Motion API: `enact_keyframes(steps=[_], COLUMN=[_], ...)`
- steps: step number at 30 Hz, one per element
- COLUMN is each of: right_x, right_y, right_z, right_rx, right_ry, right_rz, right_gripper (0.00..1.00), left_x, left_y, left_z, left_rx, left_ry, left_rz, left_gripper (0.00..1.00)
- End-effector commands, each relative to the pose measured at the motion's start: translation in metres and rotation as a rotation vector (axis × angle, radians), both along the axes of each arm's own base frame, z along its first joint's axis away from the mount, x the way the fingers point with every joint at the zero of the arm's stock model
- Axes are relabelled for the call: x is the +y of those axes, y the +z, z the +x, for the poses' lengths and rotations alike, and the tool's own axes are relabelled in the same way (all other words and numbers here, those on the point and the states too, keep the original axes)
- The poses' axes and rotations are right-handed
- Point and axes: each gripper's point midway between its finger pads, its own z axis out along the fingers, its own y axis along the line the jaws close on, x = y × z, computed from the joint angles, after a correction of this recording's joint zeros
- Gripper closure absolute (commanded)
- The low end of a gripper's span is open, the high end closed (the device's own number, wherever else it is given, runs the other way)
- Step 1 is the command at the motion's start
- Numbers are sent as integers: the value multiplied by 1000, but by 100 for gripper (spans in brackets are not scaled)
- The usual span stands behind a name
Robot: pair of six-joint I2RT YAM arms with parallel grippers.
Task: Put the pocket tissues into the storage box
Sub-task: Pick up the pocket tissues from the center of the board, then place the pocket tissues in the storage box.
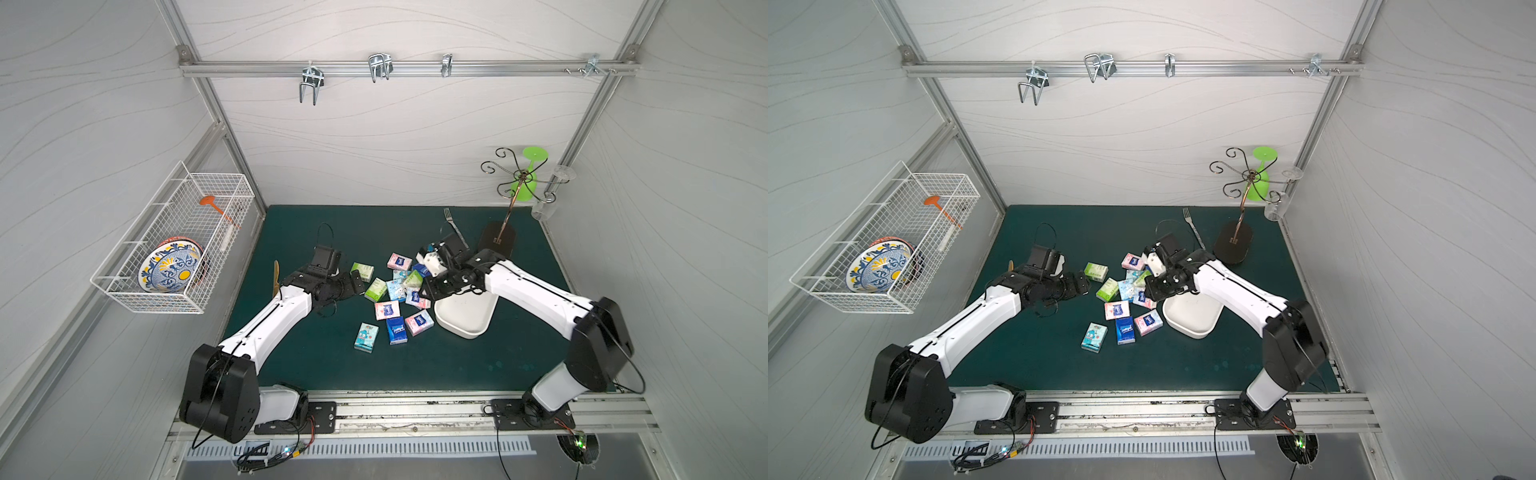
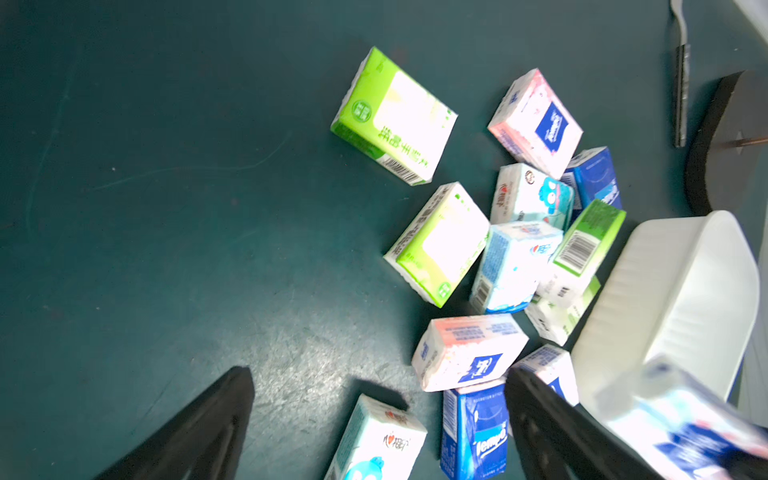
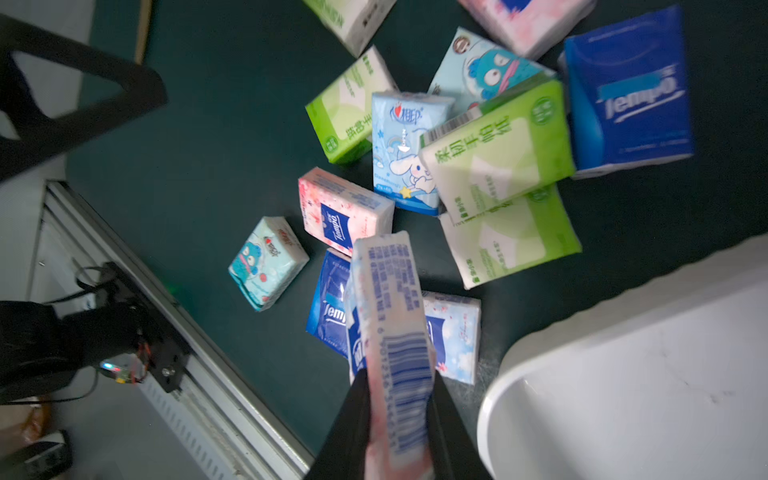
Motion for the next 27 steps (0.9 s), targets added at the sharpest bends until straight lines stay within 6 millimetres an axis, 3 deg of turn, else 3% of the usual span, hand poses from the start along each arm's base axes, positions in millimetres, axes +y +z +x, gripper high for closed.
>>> enact_keyframes(steps=[1, 6, 10, 18, 22, 27], right_x=[-50, -112, -139, -152, -149, -150], right_y=[1, -9, -23, -63, -72, -84], right_z=[3, 22, 34, 63, 84, 97], right_rx=[88, 116, 109, 135, 119, 97], right_ry=[-243, -552, -752, -1034, -1117, -1206], right_rz=[10, 76, 127, 201, 249, 176], right_gripper=[87, 87, 87, 87, 87, 88], left_x=[-8, -16, -19, -17, -16, -15], left_y=[12, 9, 8, 6, 5, 4], left_z=[8, 7, 6, 1, -2, -4], left_rx=[-11, 15, 27, 30, 30, 31], left_ry=[-8, -23, -30, -39, -40, -39], left_rz=[-37, -80, -91, -78, -70, -68], left_gripper=[2, 6, 6, 6, 6, 6])
